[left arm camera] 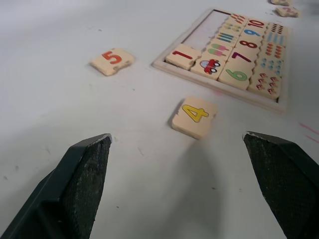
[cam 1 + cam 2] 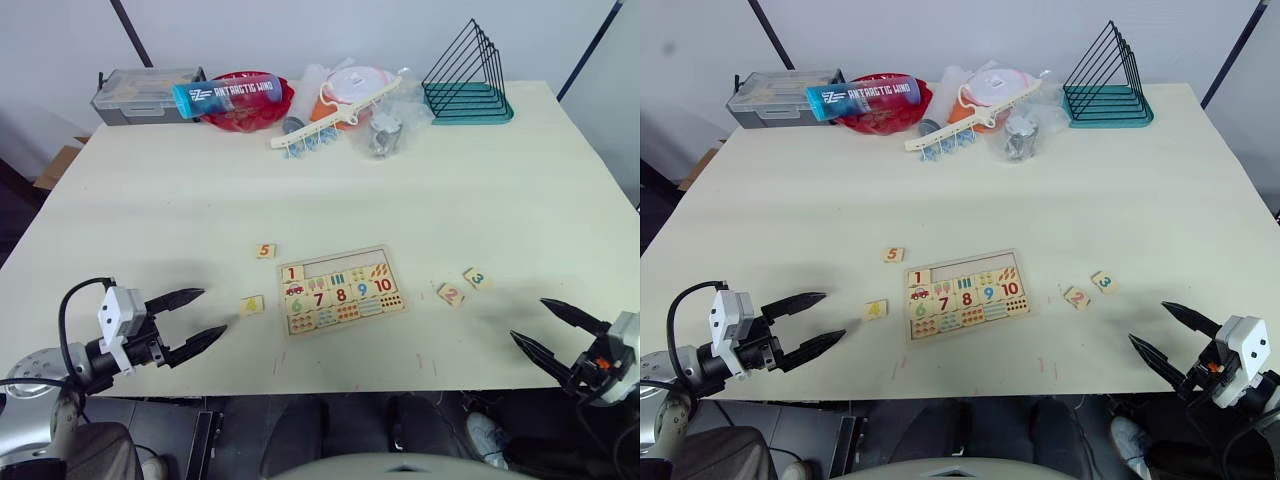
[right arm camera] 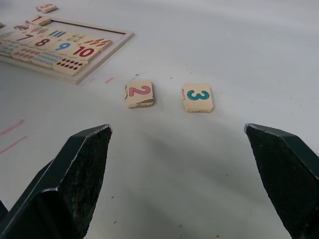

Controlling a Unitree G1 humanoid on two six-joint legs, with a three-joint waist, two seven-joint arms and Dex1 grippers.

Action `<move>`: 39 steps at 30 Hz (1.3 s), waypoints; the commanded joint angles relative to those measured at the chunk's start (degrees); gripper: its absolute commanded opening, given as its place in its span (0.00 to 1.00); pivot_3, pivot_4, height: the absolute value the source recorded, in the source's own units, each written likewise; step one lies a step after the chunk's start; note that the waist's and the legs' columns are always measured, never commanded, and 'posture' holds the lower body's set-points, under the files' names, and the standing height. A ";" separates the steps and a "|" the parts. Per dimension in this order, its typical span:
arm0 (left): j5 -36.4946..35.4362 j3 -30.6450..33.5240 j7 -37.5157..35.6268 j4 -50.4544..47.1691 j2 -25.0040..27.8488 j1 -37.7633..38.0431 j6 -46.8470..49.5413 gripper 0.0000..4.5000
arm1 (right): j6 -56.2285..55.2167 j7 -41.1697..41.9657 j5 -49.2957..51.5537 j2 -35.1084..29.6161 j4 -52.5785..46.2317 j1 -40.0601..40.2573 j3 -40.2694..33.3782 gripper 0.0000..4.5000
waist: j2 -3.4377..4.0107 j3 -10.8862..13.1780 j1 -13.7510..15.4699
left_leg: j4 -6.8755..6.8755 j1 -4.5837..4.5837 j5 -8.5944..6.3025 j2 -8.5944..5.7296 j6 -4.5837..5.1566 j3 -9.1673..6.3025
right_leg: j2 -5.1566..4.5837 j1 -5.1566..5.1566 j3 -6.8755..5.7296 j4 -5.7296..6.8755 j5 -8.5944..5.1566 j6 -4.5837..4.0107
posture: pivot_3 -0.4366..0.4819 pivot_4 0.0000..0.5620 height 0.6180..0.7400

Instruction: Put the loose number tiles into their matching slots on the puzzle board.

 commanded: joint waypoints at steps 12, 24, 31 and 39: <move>-1.86 -0.38 -4.96 0.85 2.63 -6.69 1.13 1.00 | 2.24 -0.93 2.59 -0.66 -7.69 0.02 2.41 0.99 | 0.00 0.00 0.02 | 0.00 0.08 -0.01 0.04 0.01 0.02 | 0.02 0.07 0.00 0.01 -0.01 -0.01 | 0.48 0.27 1.00; -2.10 -6.77 -16.89 3.36 5.07 -16.79 1.13 1.00 | 11.02 -12.84 -1.56 -0.14 -17.74 -0.52 9.36 0.99 | -0.01 -0.01 0.01 | 0.00 0.08 -0.01 -0.10 0.01 0.03 | 0.05 0.07 0.01 0.02 -0.01 -0.01 | 0.48 0.27 1.00; -6.90 -9.93 -20.58 4.53 10.26 -18.11 -0.19 1.00 | 15.15 -18.16 -6.85 -0.69 -18.54 -3.56 15.40 0.99 | -0.02 0.00 -0.06 | 0.00 0.08 -0.01 -0.10 0.01 0.01 | 0.06 0.06 0.02 0.02 -0.02 -0.03 | 0.48 0.27 1.00; -15.63 -15.07 -20.58 5.53 18.23 -16.25 -8.23 1.00 | 17.52 -22.12 -10.84 0.27 -16.16 -8.36 19.61 0.99 | -0.01 0.03 -0.02 | 0.00 0.07 -0.01 0.10 0.01 0.05 | 0.06 0.05 0.01 0.01 -0.03 -0.04 | 0.48 0.27 1.00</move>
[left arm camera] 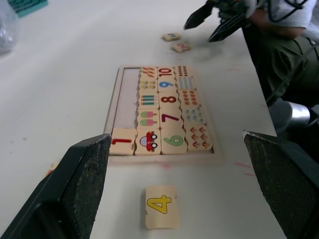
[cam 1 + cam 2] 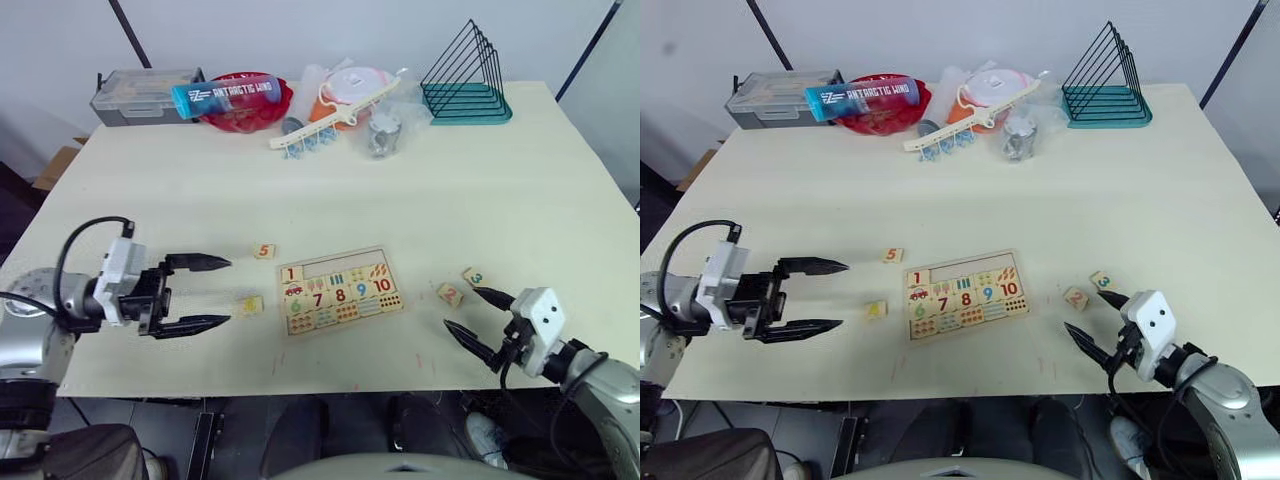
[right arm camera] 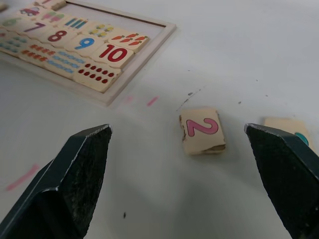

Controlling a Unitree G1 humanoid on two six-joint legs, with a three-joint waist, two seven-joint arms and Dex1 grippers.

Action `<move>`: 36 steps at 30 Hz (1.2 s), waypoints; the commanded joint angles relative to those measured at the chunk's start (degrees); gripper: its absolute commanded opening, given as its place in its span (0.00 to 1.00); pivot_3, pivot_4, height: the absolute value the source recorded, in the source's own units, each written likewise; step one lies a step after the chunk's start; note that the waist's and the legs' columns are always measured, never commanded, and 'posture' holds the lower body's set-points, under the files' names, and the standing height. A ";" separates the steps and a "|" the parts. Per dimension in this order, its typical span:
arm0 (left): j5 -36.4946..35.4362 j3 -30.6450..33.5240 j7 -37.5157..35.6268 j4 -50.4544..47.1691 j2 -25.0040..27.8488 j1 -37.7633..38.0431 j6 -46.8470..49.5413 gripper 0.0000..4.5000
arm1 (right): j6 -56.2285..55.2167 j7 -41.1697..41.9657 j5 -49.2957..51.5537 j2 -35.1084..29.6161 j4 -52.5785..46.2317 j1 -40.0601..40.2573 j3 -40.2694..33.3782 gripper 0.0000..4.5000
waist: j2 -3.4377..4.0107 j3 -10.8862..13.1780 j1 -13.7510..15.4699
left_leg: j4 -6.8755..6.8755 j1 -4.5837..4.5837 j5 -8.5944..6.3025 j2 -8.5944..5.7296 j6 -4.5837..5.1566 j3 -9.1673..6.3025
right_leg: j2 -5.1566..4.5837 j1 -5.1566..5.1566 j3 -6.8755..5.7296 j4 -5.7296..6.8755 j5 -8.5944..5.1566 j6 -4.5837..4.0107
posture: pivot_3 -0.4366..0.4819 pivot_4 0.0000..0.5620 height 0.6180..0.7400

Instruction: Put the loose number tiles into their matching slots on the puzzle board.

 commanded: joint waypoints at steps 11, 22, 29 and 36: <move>-9.68 -5.93 -2.08 -0.04 4.68 0.43 -8.78 1.00 | 6.28 -2.74 -0.73 -0.02 -0.33 -6.77 2.45 0.99 | 0.00 0.01 -0.04 | 0.00 -0.01 0.00 0.04 0.00 0.00 | 0.06 -0.01 -0.03 0.00 -0.01 -0.02 | 0.48 0.27 1.00; -9.47 -8.16 -2.08 1.41 5.54 -0.05 -10.17 1.00 | 9.03 -3.32 -2.04 -1.22 -1.47 -4.75 3.52 0.99 | 0.00 0.01 0.00 | 0.00 -0.02 0.00 0.04 0.01 0.03 | 0.08 -0.01 -0.03 0.00 -0.02 -0.02 | 0.48 0.27 1.00; -8.65 -8.86 -2.08 2.07 5.30 -0.49 -10.65 1.00 | 8.97 -1.89 -2.84 -2.56 -0.08 -5.29 4.42 0.99 | 0.00 0.01 -0.05 | 0.00 -0.01 0.00 0.07 0.01 0.04 | 0.13 -0.01 -0.02 0.00 -0.02 -0.03 | 0.48 0.27 1.00; -8.74 -8.46 -2.08 2.21 5.29 0.03 -10.86 1.00 | 8.69 -1.04 -4.09 -3.55 2.29 -7.75 5.25 0.99 | -0.01 0.01 -0.05 | 0.00 -0.01 0.00 0.08 0.01 0.04 | 0.13 -0.01 -0.02 0.00 -0.02 -0.03 | 0.48 0.27 1.00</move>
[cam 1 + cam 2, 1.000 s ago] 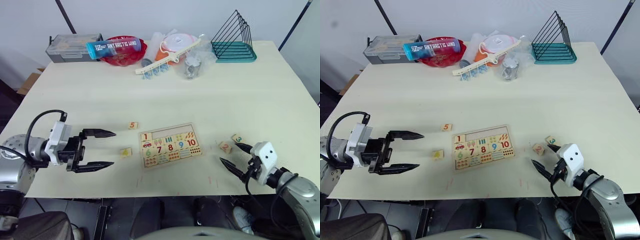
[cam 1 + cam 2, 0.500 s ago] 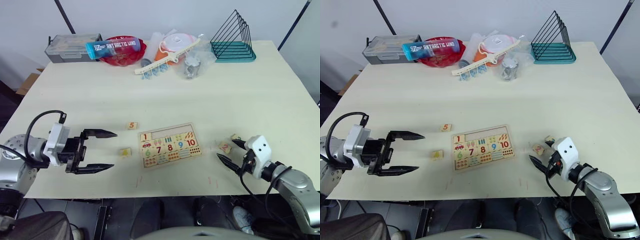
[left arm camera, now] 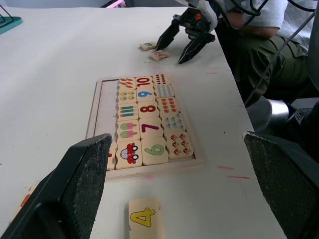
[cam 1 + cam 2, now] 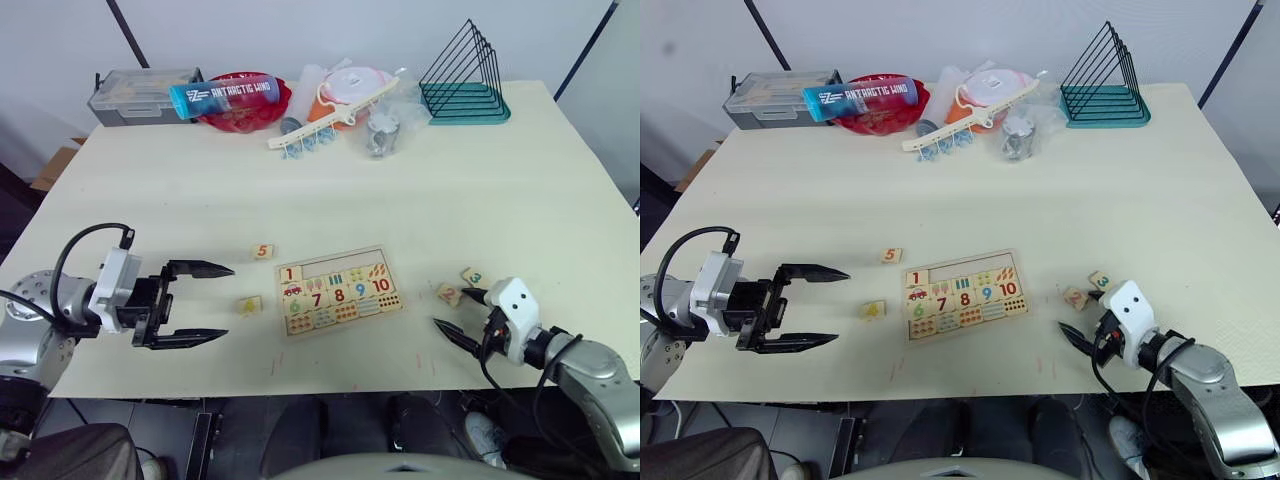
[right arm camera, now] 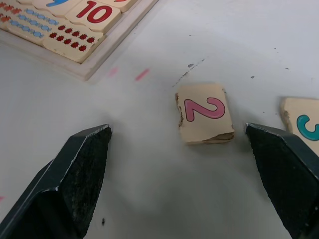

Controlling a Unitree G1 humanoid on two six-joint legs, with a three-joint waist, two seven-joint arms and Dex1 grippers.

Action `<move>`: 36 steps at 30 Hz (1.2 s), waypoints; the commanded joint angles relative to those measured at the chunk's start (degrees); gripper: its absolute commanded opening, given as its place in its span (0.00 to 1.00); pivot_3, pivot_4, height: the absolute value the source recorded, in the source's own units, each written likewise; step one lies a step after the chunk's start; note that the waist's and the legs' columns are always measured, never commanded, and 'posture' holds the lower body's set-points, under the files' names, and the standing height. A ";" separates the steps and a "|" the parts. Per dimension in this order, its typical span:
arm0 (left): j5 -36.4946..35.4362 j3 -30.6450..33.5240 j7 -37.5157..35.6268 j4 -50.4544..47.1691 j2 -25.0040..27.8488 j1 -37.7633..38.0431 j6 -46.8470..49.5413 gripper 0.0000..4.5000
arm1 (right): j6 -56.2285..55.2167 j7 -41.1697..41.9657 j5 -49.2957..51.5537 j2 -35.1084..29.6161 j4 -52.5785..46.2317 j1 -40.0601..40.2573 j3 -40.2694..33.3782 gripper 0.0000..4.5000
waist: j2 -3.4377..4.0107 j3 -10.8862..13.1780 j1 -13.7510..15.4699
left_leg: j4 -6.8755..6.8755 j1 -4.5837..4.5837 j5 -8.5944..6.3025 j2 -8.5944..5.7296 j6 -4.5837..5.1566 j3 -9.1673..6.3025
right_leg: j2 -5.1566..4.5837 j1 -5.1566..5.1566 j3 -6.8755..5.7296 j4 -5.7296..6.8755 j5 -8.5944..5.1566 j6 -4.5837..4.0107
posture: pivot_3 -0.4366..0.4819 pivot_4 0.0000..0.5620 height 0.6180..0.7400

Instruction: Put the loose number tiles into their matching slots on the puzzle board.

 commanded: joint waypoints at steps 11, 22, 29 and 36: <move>-0.03 1.00 -1.97 -0.30 -0.01 0.46 -1.26 1.00 | 2.28 2.05 -0.03 -2.18 2.54 -2.51 -0.09 0.78 | -0.03 -0.02 0.01 | 0.00 0.01 0.00 0.01 0.00 0.00 | 0.01 0.01 0.00 0.00 0.00 0.00 | 0.48 0.27 1.00; 0.16 2.25 -1.97 -0.94 -1.04 2.21 -1.51 1.00 | 3.66 1.87 0.35 -2.82 1.64 -3.57 -0.37 0.19 | -0.05 -0.03 0.00 | 0.00 0.01 0.00 0.02 0.00 0.00 | 0.01 0.01 0.00 0.00 0.00 0.00 | 0.48 0.27 1.00; 0.56 3.78 -1.97 -1.21 -1.95 3.24 -1.19 1.00 | 5.23 4.45 1.66 -6.14 -2.53 -4.48 -0.29 0.19 | -0.03 -0.02 0.09 | 0.00 -0.01 0.00 0.02 0.00 0.00 | 0.00 0.01 -0.01 -0.01 0.00 0.00 | 0.48 0.27 1.00; 3.43 6.70 -1.96 -1.46 -5.01 3.18 0.55 1.00 | 12.71 5.13 5.06 -8.64 -6.55 -11.59 0.19 0.19 | -0.02 0.00 -0.05 | 0.00 -0.01 0.00 0.04 0.00 -0.02 | 0.02 -0.01 -0.02 0.00 0.00 -0.01 | 0.48 0.27 1.00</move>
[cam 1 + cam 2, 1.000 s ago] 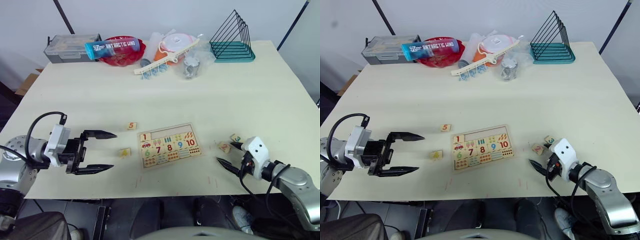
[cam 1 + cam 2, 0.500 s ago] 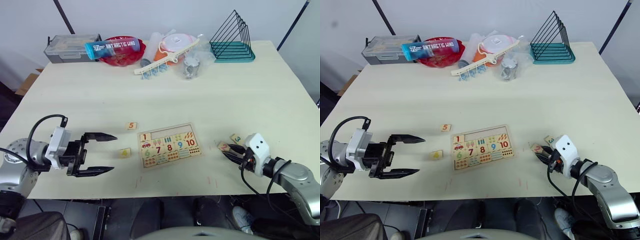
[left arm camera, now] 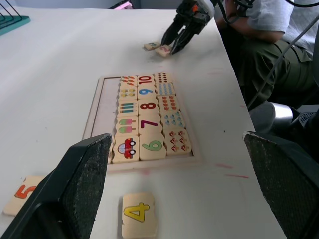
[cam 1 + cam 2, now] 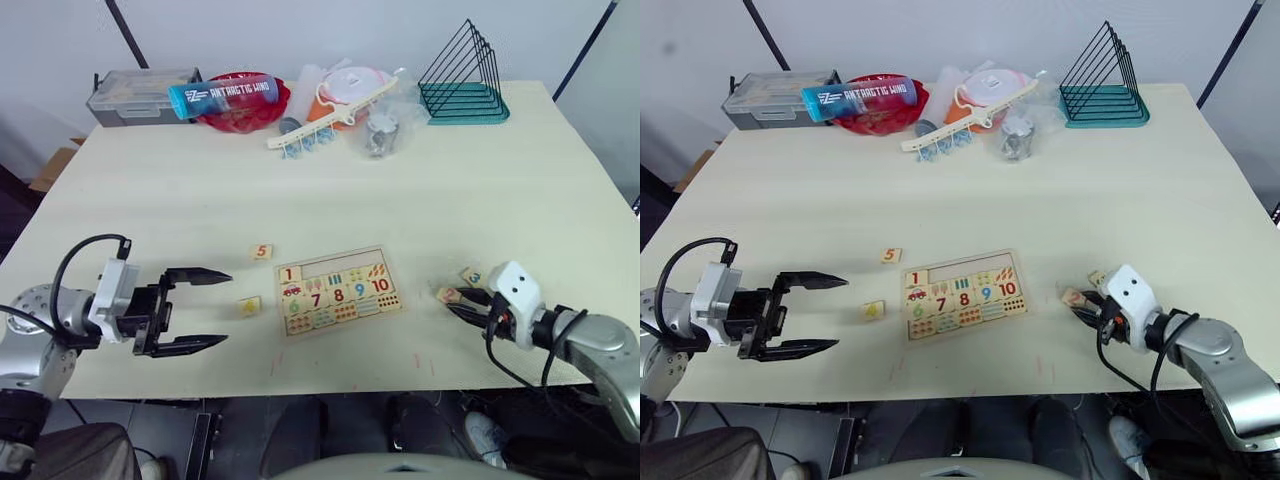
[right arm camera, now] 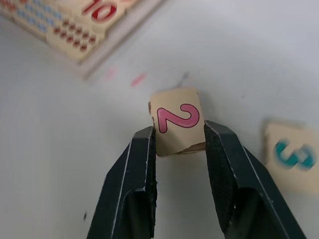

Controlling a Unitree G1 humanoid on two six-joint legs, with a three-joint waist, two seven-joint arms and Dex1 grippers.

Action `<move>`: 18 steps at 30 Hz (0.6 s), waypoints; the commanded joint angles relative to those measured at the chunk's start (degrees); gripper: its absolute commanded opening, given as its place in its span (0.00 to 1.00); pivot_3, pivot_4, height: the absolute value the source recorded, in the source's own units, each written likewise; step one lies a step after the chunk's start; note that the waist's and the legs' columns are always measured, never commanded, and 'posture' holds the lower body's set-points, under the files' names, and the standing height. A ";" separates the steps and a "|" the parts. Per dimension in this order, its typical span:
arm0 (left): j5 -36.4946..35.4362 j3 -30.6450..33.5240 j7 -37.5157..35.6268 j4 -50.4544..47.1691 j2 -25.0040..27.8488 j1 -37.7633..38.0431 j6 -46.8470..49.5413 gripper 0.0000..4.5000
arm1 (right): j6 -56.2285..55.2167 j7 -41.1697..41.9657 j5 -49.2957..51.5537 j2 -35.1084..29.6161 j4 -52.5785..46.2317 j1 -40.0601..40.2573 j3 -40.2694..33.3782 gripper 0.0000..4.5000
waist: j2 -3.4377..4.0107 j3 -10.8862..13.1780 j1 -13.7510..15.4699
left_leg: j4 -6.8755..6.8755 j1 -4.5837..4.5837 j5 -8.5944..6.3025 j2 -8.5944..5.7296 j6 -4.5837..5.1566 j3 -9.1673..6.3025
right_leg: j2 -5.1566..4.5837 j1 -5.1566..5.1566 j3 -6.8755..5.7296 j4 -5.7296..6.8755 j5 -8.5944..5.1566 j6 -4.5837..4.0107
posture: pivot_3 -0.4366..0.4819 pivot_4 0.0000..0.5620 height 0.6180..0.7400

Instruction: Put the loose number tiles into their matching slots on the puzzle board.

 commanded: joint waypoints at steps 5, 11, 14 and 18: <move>2.77 5.34 -1.38 -2.46 -3.38 0.44 2.89 1.00 | 7.98 2.11 4.66 -2.51 -3.64 -9.95 1.55 0.19 | -0.02 0.02 0.08 | 0.00 -0.03 0.00 0.01 0.00 -0.01 | -0.02 -0.01 -0.02 -0.01 0.00 -0.01 | 0.48 0.27 1.00; 4.57 8.17 -0.07 -4.02 -5.29 1.27 4.74 1.00 | 14.54 2.43 4.26 -3.13 -1.35 -21.30 7.45 0.19 | 0.00 0.03 0.01 | 0.00 -0.05 0.00 0.02 0.00 -0.03 | -0.01 -0.08 -0.03 -0.01 0.00 -0.02 | 0.48 0.27 1.00; 5.38 9.56 0.64 -4.91 -6.00 1.72 5.70 1.00 | 15.70 2.94 2.66 -3.13 0.61 -26.79 11.69 0.19 | 0.00 0.03 -0.03 | 0.00 -0.10 0.00 0.02 0.00 -0.02 | -0.01 -0.12 -0.03 0.00 0.00 -0.01 | 0.48 0.27 1.00; 6.15 11.22 1.82 -5.98 -7.04 2.35 6.79 1.00 | 16.97 4.76 0.82 -2.18 3.76 -34.81 17.94 0.19 | 0.02 0.05 -0.04 | 0.00 -0.12 0.00 0.01 0.00 -0.02 | -0.02 -0.15 -0.03 -0.01 0.00 -0.02 | 0.48 0.27 1.00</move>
